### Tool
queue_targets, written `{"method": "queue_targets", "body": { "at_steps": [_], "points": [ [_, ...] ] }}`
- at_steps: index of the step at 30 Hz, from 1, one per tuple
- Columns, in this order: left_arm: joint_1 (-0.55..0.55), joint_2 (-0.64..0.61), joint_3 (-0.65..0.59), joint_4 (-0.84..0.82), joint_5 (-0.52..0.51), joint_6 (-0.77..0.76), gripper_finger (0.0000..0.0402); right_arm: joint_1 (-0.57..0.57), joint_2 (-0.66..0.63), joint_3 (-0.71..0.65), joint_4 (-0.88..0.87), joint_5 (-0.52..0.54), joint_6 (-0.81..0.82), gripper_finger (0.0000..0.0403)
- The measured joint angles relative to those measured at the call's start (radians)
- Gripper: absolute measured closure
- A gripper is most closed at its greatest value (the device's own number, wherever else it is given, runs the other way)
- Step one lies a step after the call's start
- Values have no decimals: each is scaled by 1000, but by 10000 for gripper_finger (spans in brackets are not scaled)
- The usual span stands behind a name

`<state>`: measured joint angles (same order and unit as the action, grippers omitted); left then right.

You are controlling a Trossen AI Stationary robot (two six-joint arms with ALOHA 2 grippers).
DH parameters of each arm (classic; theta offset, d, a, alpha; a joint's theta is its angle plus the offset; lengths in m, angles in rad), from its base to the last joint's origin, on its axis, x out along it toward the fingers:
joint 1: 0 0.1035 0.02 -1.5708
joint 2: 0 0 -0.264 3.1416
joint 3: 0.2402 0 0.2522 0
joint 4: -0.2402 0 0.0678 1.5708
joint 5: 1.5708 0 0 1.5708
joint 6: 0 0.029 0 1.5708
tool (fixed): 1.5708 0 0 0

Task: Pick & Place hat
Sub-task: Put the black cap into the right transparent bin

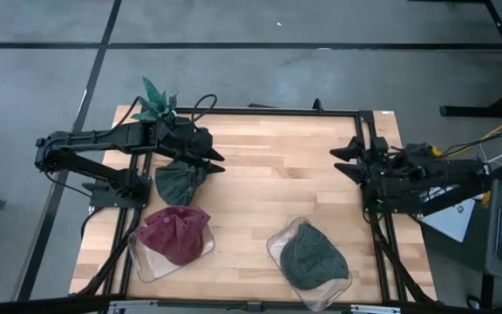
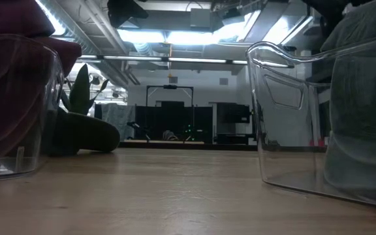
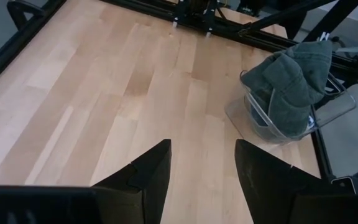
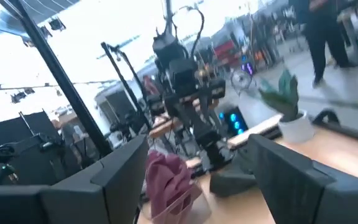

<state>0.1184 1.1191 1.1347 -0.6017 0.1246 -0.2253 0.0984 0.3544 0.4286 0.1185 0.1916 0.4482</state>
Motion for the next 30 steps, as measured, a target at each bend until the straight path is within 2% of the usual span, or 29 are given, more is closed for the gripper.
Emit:
{"method": "queue_targets", "body": {
  "at_steps": [8,12,20,22,25,30],
  "points": [
    [1,0,0,0,-1,0,229,-100,-95,-172,174,-106,-65,128],
    [2,0,0,0,-21,-1,230,-181,-96,-252,291,-216,-51,128],
    [2,0,0,0,-113,-97,231,-369,-95,-379,449,-419,-40,128],
    [2,0,0,0,-114,-103,230,-409,-95,-412,508,-436,-41,128],
    [2,0,0,0,-114,-107,229,-467,-95,-423,496,-437,-74,128],
    [2,0,0,0,-114,-161,230,-538,-96,-423,437,-348,-141,128]
  ]
}}
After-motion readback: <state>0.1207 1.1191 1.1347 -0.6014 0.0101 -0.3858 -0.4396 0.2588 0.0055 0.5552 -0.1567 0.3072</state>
